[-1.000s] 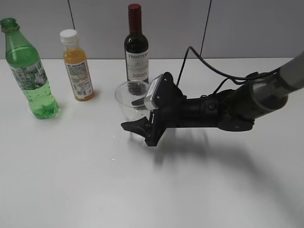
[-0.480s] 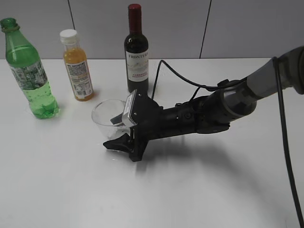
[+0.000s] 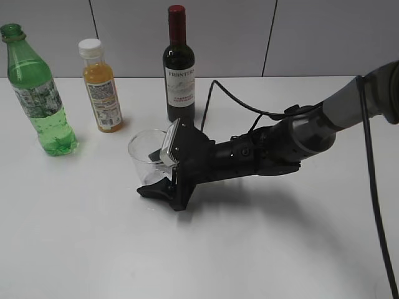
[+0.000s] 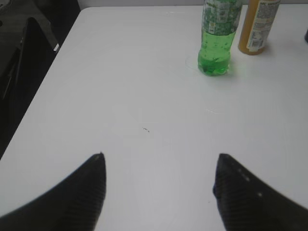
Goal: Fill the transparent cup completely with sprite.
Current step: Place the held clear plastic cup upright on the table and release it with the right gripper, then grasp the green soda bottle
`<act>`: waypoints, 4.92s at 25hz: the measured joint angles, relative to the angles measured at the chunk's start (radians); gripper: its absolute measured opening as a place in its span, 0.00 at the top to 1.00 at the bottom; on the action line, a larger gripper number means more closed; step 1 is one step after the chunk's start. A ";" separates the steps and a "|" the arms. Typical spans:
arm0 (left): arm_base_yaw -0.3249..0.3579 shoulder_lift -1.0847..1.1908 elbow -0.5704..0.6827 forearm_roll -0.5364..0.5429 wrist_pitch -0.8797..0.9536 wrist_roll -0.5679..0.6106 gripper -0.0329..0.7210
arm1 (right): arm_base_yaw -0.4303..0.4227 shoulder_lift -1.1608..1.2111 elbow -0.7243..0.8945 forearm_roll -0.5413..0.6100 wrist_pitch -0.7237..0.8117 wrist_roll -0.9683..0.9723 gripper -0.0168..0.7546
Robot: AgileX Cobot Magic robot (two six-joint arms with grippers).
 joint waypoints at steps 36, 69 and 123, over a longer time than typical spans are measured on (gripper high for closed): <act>0.000 0.000 0.000 0.000 0.000 0.000 0.24 | 0.000 -0.048 0.003 -0.153 0.067 0.155 0.13; 0.000 0.000 0.000 0.000 0.000 0.000 0.24 | -0.075 -0.629 0.241 -0.327 1.022 0.408 0.17; 0.000 0.000 0.000 0.000 0.000 0.000 0.24 | -0.565 -1.380 0.437 1.158 1.954 -0.496 0.21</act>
